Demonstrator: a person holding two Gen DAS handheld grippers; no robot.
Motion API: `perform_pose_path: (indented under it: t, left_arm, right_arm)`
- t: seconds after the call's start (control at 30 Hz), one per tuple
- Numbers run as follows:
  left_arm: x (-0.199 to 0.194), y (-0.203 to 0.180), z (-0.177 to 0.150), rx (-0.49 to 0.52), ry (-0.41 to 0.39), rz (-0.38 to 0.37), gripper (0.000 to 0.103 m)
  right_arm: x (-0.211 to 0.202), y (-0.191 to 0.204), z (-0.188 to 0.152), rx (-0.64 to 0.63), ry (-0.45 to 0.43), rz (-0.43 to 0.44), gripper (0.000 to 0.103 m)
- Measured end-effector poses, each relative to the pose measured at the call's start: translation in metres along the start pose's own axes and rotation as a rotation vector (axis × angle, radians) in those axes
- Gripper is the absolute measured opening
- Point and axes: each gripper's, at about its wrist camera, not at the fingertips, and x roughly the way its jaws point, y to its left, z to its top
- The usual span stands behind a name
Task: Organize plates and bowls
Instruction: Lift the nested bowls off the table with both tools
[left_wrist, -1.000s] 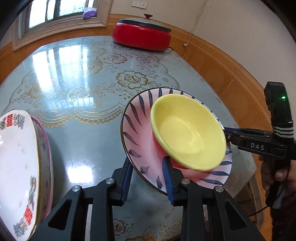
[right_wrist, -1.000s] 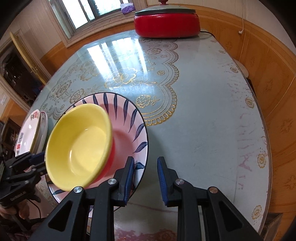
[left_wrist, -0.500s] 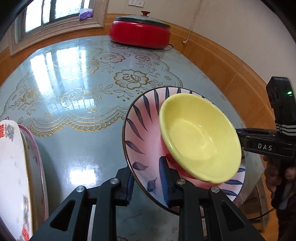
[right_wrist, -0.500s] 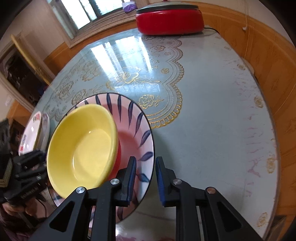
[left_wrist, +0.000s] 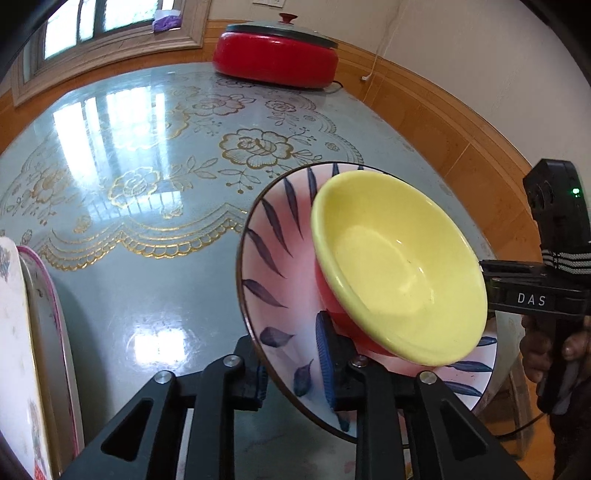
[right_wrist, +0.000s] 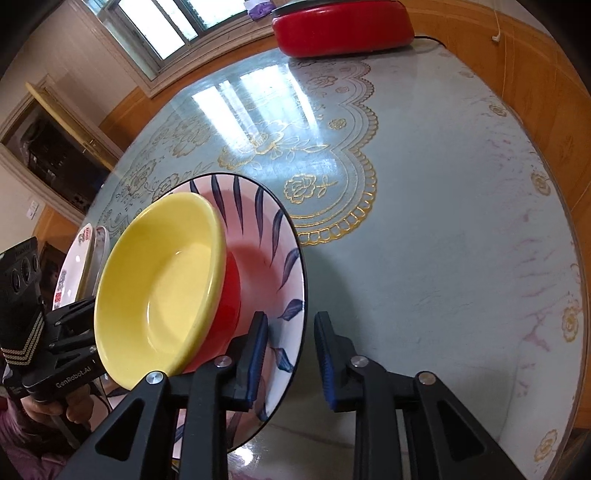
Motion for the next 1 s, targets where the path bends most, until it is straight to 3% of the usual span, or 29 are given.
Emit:
perform_pose_path:
  t: [0.23,0.4,0.53,0.87,1.0]
  left_arm:
    - [-0.003,0.006,0.001,0.018,-0.051,0.013,0.027]
    - [0.001,0.009,0.004,0.007,-0.019,-0.006,0.03]
    - [0.002,0.007,0.005,-0.007,-0.013,-0.022,0.021]
    - [0.001,0.003,0.005,0.034,-0.028,-0.004,0.02]
    - [0.0,0.003,0.002,0.046,-0.05,-0.004,0.019]
  right_arm:
    - [0.0,0.002,0.001,0.007,0.03,0.01,0.023]
    - [0.001,-0.001,0.001,0.018,0.031,0.026,0.02]
    - [0.003,0.004,0.004,-0.004,0.052,0.011,0.021]
    - [0.011,0.02,0.005,-0.026,0.011,-0.028,0.018]
    - [0.013,0.018,0.007,-0.031,0.044,0.008,0.02]
